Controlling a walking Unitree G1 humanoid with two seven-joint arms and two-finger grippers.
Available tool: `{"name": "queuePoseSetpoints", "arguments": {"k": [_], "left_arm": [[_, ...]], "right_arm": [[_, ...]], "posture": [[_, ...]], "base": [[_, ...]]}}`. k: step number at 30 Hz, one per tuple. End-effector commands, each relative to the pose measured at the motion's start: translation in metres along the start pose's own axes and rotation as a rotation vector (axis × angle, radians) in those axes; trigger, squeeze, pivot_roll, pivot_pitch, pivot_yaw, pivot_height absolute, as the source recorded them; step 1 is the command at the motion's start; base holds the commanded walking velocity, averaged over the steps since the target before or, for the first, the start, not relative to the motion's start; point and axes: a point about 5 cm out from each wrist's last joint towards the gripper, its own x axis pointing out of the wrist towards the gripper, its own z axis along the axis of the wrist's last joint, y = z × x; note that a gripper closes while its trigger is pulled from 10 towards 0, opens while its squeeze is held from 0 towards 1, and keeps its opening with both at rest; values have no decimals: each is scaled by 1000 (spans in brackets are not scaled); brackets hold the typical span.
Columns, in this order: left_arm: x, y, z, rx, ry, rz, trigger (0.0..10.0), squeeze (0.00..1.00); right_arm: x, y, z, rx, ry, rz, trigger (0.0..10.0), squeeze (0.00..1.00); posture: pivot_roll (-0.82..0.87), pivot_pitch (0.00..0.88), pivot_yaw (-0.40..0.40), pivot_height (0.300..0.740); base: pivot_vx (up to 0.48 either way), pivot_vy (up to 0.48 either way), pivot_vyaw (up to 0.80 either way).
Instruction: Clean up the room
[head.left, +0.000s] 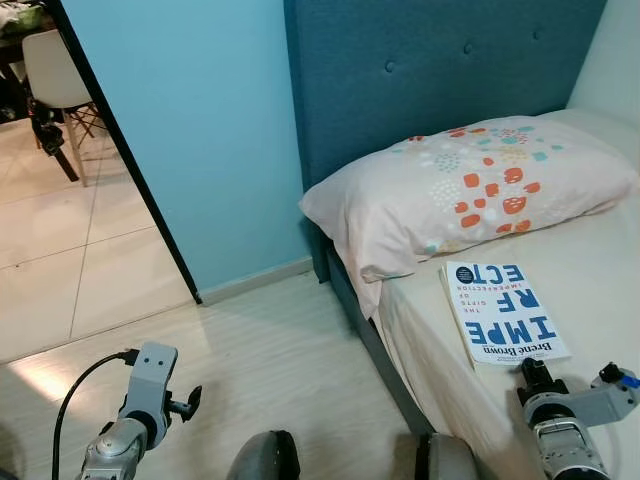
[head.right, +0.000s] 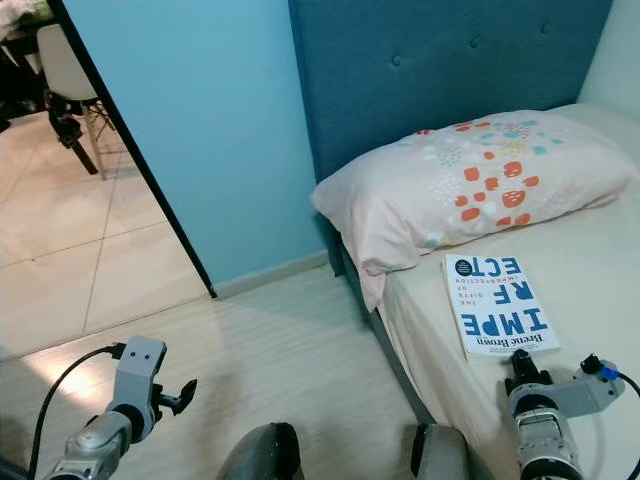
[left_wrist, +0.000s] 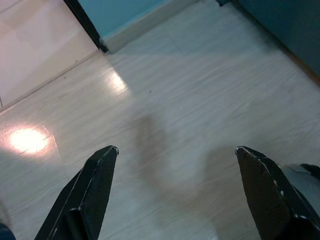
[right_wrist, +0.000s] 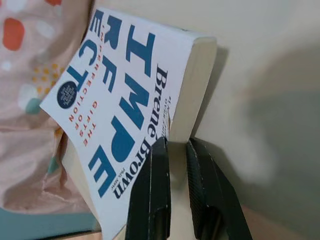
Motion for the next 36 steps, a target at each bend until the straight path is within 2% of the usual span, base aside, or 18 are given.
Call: {"name": "queuePoseSetpoints", "arguments": {"k": [1, 3, 4, 5, 7, 10, 14, 18, 26, 27, 28, 29, 31, 36], "left_arm": [[-6, -1, -11, 1, 28, -2, 10000, 0], [-6, -1, -11, 1, 28, -2, 10000, 0], [-8, -2, -14, 4, 36, -4, 10000, 0], [-8, -2, -14, 4, 36, -4, 10000, 0], [-10, -3, -18, 10, 47, -9, 10000, 0], [-10, -3, -20, 13, 53, -13, 10000, 0], [-11, -5, -21, 17, 59, -19, 10000, 0], [-10, -7, -21, 21, 61, -24, 10000, 0], [-9, -7, -20, 24, 59, -26, 10000, 0], [-9, -6, -20, 27, 59, -25, 10000, 0], [-9, -6, -20, 28, 59, -24, 10000, 0], [-9, -6, -19, 30, 60, -24, 10000, 0], [-9, -6, -19, 30, 59, -23, 10000, 0], [-8, -6, -18, 30, 56, -22, 10000, 0]], "right_arm": [[4, 7, 7, -64, 43, 50, 10000, 0], [4, 7, 7, -64, 43, 50, 10000, 0], [6, 13, 12, -104, 62, 98, 10000, 0], [6, 13, 12, -104, 62, 98, 10000, 0], [9, 24, 18, -195, 117, 192, 10000, 0], [11, 29, 23, -243, 141, 233, 10000, 0], [12, 34, 23, -246, 156, 248, 10000, 0], [13, 37, 11, -285, 206, 255, 10000, 0], [13, 34, 11, -292, 200, 223, 10000, 0], [12, 28, 15, -278, 168, 166, 10000, 220], [12, 25, 17, -275, 157, 145, 10000, 220], [11, 24, 19, -277, 146, 130, 10000, 965], [11, 23, 20, -278, 137, 122, 10000, 1000], [12, 23, 26, -279, 112, 111, 10000, 1000]], "posture": [[151, 175, 95, 555], [151, 175, 95, 555], [149, 173, 94, 555], [149, 173, 94, 555], [146, 170, 95, 555], [142, 169, 94, 555], [133, 167, 98, 555], [137, 168, 100, 555], [139, 168, 101, 555], [139, 164, 104, 555], [139, 164, 104, 555], [138, 163, 105, 555], [138, 163, 105, 555], [135, 157, 106, 555]], "base": [[0, 0, 0], [0, 0, 0], [0, 0, 0], [0, 0, 0], [0, 0, 0], [0, 0, 0], [0, 0, 0], [0, 0, 0], [0, 0, 0], [0, 0, 0], [0, 0, 0], [0, 0, 0], [0, 0, 0], [0, 0, 0]]}}
